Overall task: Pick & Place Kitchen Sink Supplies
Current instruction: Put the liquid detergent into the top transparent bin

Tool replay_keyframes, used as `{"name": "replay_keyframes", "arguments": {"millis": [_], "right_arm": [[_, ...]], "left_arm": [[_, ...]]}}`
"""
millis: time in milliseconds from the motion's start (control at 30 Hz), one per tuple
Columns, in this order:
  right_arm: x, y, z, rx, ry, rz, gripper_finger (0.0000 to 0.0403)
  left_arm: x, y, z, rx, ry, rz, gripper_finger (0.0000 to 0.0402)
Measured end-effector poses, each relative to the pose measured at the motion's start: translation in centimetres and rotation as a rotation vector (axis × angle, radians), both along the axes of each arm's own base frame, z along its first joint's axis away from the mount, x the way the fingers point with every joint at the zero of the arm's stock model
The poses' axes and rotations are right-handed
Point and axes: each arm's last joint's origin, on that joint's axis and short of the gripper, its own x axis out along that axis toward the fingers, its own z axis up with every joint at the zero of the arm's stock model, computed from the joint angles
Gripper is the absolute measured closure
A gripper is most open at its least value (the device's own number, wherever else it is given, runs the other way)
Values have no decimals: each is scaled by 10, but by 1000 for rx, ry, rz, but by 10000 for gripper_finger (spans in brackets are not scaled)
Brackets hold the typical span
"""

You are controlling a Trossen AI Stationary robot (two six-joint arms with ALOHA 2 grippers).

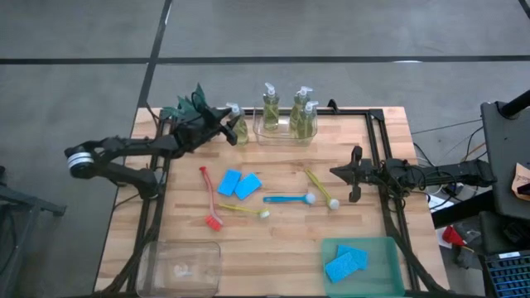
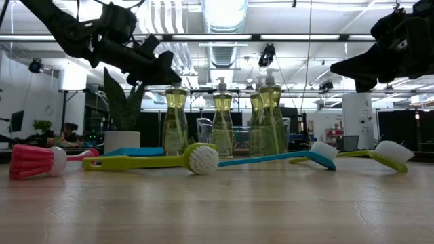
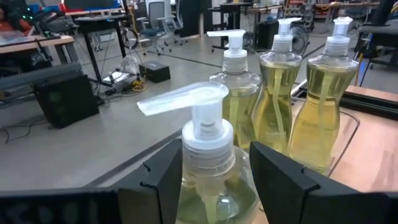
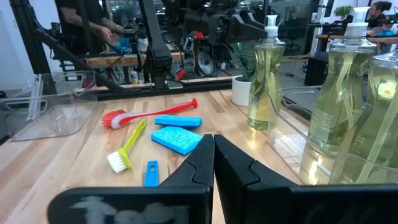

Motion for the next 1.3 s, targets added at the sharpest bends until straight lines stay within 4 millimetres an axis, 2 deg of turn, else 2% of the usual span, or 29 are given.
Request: {"name": "replay_keyframes", "arguments": {"millis": [467,967,1067,1233,1300], "right_arm": [[0,0,0,0,2,1,394],[0,0,0,0,2,0,394],[0,0,0,-1,2,0,394],[0,0,0,-1,2,0,394],[0,0,0,0,1,0,394]], "left_arm": [[18,11,10,12,-8,23,225],[26,20,0,-5,21,57,226],[25,20,1,4,8,57,240],[24,19,4,9,-6,47,297],[24,19,4,12,-5,53,298]]}}
